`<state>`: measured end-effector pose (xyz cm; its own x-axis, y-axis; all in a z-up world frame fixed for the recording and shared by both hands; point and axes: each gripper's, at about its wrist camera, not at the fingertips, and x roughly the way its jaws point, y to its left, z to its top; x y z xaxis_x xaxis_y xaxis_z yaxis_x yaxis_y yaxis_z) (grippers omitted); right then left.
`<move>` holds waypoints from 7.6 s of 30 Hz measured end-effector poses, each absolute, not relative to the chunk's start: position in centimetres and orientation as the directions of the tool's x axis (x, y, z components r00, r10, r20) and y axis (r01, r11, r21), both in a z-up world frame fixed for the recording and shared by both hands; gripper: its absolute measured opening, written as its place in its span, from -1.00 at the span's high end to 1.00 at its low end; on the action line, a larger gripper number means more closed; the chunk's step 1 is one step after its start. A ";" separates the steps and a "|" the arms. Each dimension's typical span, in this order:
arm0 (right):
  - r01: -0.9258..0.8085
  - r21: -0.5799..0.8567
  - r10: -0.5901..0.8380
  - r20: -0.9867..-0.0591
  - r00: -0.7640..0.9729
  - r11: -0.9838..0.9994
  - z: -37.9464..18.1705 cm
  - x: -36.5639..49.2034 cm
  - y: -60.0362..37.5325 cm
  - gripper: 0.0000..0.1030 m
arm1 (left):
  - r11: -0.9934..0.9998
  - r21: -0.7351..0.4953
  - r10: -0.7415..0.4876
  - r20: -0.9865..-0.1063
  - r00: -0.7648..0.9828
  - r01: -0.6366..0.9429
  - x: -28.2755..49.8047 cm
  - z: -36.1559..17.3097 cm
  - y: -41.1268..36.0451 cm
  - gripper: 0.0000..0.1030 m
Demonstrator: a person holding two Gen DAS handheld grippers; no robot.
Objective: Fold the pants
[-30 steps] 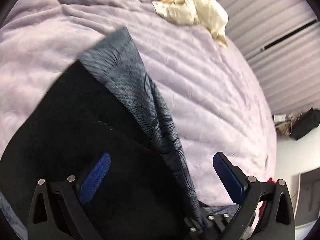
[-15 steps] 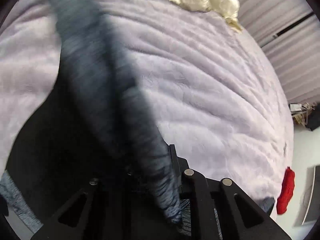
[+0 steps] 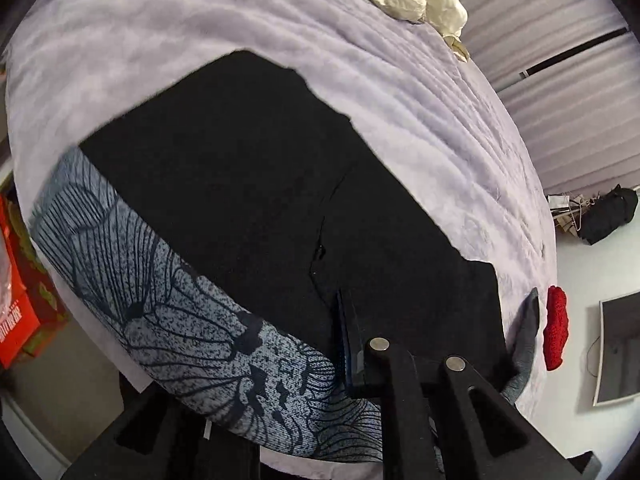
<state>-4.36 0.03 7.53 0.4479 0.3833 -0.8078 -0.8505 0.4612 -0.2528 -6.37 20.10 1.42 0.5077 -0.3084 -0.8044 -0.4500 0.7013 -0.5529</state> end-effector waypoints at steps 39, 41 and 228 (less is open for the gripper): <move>0.296 0.019 -0.153 -0.824 0.546 0.955 13.0 1.1 -31.7 0.84 | 0.926 -0.331 -0.378 -0.835 0.400 0.183 -1.1 6.0 -0.6 -0.72; 0.305 0.024 -0.158 -0.814 0.558 0.952 13.0 -3.2 -33.2 0.84 | 0.915 -0.305 -0.385 -0.855 0.347 0.264 -1.1 4.9 -3.1 -0.72; 0.155 0.169 0.039 -0.787 0.616 0.973 6.5 -18.2 -47.5 -0.99 | 0.942 -0.082 -0.189 -0.932 0.309 0.327 4.3 3.0 -14.1 -1.00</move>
<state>-18.16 -47.55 6.46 0.6158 0.0389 -0.7869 0.1549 0.9733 0.1694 4.27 -14.15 2.96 0.3091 -0.1886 -0.9321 0.3267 0.9416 -0.0822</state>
